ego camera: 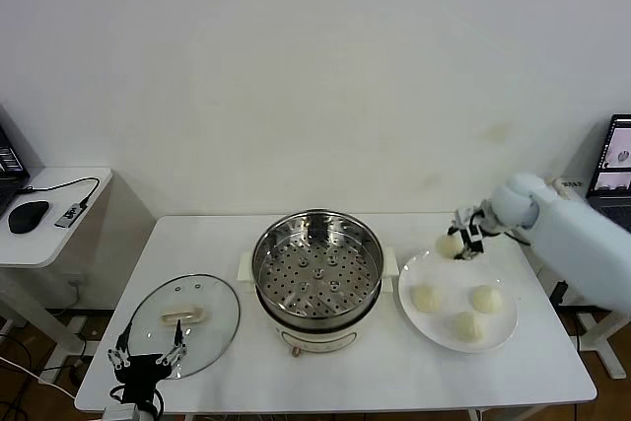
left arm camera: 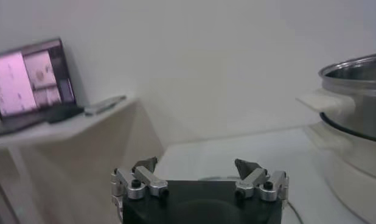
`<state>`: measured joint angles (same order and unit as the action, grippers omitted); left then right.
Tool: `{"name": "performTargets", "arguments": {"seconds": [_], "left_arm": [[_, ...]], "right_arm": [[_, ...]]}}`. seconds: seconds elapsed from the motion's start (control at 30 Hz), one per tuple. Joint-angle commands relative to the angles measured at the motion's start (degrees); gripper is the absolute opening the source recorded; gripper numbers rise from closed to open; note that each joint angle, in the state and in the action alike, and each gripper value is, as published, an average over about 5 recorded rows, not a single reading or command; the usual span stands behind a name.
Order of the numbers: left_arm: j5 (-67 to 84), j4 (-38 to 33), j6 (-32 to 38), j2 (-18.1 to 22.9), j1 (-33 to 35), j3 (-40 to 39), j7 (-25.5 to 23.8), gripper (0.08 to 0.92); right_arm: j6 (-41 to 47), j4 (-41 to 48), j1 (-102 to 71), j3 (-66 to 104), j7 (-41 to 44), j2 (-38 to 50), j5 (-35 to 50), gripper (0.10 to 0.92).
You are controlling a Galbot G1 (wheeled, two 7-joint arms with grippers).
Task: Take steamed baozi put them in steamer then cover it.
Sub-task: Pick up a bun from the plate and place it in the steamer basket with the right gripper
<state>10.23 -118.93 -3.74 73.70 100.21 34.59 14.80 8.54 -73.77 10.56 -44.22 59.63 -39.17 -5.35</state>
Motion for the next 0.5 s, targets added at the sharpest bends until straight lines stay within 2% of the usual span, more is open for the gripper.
{"name": "performTargets", "arguments": {"seconds": [0.03,0.27,0.5], "left_arm": [[7.3,0.3,-1.2,-0.3,0.1,-0.3,-1.4,0.823],[6.7,-0.2,-0.6,-0.1,0.5,-0.5,-1.7,0.823],[4.8,-0.8,-0.5,0.7,-0.1,-1.4,-1.6,0.823]], "right_arm": [[0.2,-7.2,12.7,-6.8,0.1,2.7,10.3,0.594],[-2.0,-12.8,24.5,-18.0,-1.3,-3.1,19.6,0.595],[-6.8,-11.8,25.1,-24.1,-4.3,-12.6,19.3,0.599]]}}
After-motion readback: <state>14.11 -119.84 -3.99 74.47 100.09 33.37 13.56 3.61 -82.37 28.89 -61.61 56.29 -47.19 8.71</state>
